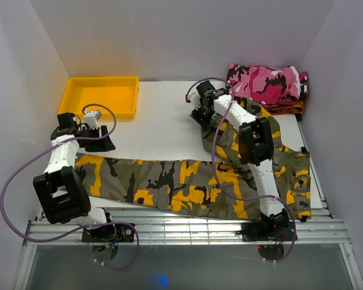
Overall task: Fold and stack the trousers
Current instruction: Flatten the trousers out
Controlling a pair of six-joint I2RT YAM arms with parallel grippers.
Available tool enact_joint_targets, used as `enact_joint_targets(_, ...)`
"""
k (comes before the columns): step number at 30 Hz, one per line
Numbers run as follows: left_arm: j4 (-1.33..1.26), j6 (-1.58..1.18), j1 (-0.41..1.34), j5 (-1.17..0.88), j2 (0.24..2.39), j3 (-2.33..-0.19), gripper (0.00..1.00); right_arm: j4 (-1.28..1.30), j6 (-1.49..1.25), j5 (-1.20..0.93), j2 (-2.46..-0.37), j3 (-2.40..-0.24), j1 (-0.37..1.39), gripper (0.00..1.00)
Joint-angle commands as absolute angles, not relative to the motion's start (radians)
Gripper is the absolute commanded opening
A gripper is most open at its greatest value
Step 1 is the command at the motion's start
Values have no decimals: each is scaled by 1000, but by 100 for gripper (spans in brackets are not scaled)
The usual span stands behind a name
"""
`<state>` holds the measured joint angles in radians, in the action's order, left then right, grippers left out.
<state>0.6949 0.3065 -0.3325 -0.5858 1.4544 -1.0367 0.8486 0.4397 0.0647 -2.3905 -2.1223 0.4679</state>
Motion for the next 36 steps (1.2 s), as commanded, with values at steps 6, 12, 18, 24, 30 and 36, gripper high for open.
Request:
enact_joint_targets(6,673,282,-333,-652,1411,-1089,71,870,502,-167,-2190,-2056,469,8)
enact_joint_targets(12,667,258,-331,-814,1416,-1229,68,847,767,-413,-1727,-1673,480,8)
enact_joint_targets(18,654,298,-269,-904,1447,-1341,66,952,1040,-365,-1472,-1271,483,8)
enact_joint_targets(24,592,246,-51,-796,1587,-1485,74,912,1099,-261,-1317,-1000,495,93)
enact_joint_targets(30,658,337,250,-736,1863,-1842,78,752,918,-307,-1150,-1048,437,94)
enact_joint_targets(36,618,267,425,-758,2233,-2249,74,580,646,-270,-938,-971,339,94)
